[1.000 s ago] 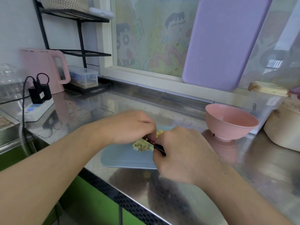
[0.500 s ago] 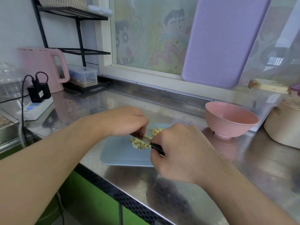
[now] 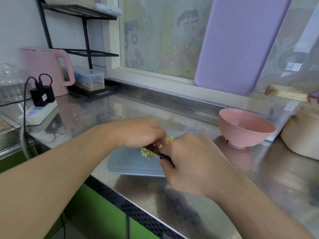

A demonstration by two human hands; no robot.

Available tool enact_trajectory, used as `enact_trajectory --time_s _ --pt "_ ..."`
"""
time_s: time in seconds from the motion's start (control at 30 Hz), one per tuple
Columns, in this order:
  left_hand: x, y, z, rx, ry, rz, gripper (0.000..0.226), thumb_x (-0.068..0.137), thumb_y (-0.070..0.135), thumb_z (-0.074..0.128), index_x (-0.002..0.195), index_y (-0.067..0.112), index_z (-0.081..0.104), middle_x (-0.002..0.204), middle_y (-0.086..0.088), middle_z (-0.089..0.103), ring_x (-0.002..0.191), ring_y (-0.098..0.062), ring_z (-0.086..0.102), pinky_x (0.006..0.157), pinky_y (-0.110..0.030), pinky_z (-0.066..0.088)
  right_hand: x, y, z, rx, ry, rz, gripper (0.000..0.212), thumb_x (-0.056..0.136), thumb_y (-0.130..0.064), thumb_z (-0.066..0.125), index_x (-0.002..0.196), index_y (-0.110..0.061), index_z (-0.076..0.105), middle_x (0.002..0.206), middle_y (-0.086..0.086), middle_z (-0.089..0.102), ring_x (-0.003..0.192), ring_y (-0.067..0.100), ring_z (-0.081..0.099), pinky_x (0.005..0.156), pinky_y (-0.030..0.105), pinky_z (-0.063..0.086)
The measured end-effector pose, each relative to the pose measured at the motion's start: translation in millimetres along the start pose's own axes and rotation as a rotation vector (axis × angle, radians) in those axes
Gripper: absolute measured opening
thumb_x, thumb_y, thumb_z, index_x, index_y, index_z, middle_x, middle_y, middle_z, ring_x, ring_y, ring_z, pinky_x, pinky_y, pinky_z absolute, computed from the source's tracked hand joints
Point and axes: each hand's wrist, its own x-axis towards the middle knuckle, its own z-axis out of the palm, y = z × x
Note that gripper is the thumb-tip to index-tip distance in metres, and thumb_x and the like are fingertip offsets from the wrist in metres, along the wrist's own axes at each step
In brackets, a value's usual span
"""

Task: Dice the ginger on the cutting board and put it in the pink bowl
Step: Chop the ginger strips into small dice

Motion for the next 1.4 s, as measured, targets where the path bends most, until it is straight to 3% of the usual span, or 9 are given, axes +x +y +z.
enact_trajectory --time_s 0.2,0.37,0.5,0.77,0.9,1.03,1.13,1.27,1.4 --pt "1 -17 -4 -0.214 0.331 -0.056 0.038 0.091 0.044 0.048 0.075 0.029 0.079 0.081 0.014 0.075 0.082 -0.006 0.070 0.090 -0.042 0.058 -1 3 0 -0.008 0.012 -0.003 0.034 0.096 -0.042 0.045 0.073 -0.017 0.050 0.064 0.000 0.047 0.062 0.028 0.050 0.051 0.035 0.025" --pt "3 -20 -4 -0.010 0.159 -0.154 0.054 0.106 0.046 0.040 0.079 0.024 0.081 0.084 0.012 0.075 0.086 -0.008 0.068 0.088 -0.030 0.052 -1 -1 -3 0.010 0.012 -0.027 0.032 0.096 -0.041 0.046 0.075 -0.018 0.051 0.068 0.002 0.052 0.067 0.030 0.056 0.055 0.036 0.030" --pt "2 -24 -5 -0.153 0.230 -0.109 0.047 0.107 0.044 0.043 0.085 0.024 0.080 0.086 0.014 0.077 0.085 -0.003 0.071 0.091 -0.034 0.056 -1 4 -2 0.038 0.022 -0.014 0.035 0.097 -0.041 0.045 0.071 -0.018 0.044 0.066 0.001 0.049 0.066 0.029 0.052 0.056 0.036 0.032" --pt "2 -40 -17 -0.746 1.125 -0.068 0.023 0.085 0.033 0.055 0.088 0.018 0.073 0.091 0.000 0.072 0.094 -0.022 0.066 0.096 -0.046 0.052 8 36 14 0.538 0.129 0.355 0.036 0.092 -0.025 0.060 0.064 -0.006 0.049 0.052 0.007 0.046 0.051 0.022 0.043 0.050 0.033 0.032" --pt "17 -45 12 -0.526 0.839 -0.193 0.018 0.101 0.014 0.056 0.099 0.024 0.071 0.096 0.003 0.073 0.082 -0.015 0.064 0.068 -0.027 0.048 7 54 14 1.075 0.189 0.582 0.035 0.093 -0.013 0.065 0.066 0.008 0.059 0.056 0.025 0.056 0.043 0.024 0.045 0.050 0.028 0.036" --pt "33 -53 40 -0.193 0.479 -0.171 0.039 0.109 0.012 0.044 0.139 0.026 0.064 0.148 0.005 0.058 0.129 -0.015 0.056 0.098 -0.022 0.041 5 65 17 1.290 0.251 0.713 0.028 0.095 -0.009 0.067 0.070 0.002 0.064 0.057 0.020 0.058 0.042 0.025 0.045 0.045 0.028 0.036" --pt "40 -51 43 -0.066 0.314 -0.206 0.047 0.109 0.012 0.039 0.151 0.027 0.054 0.162 0.003 0.044 0.146 -0.019 0.042 0.111 -0.026 0.034 3 69 19 1.332 0.264 0.742 0.028 0.097 -0.009 0.067 0.069 -0.002 0.066 0.057 0.019 0.059 0.040 0.025 0.045 0.044 0.028 0.038" --pt "40 -52 43 -0.081 0.398 -0.206 0.055 0.098 -0.003 0.044 0.141 0.024 0.065 0.150 0.000 0.059 0.135 -0.020 0.055 0.106 -0.025 0.042 4 72 21 1.367 0.286 0.755 0.030 0.096 -0.008 0.067 0.066 -0.004 0.066 0.057 0.020 0.058 0.039 0.025 0.045 0.044 0.028 0.039" --pt "33 -60 44 -0.079 0.483 -0.143 0.044 0.093 -0.007 0.058 0.115 0.024 0.079 0.112 0.008 0.075 0.096 -0.003 0.064 0.089 -0.013 0.048 4 72 22 1.403 0.309 0.764 0.030 0.094 -0.007 0.068 0.065 -0.003 0.066 0.058 0.024 0.056 0.039 0.025 0.044 0.043 0.029 0.037"
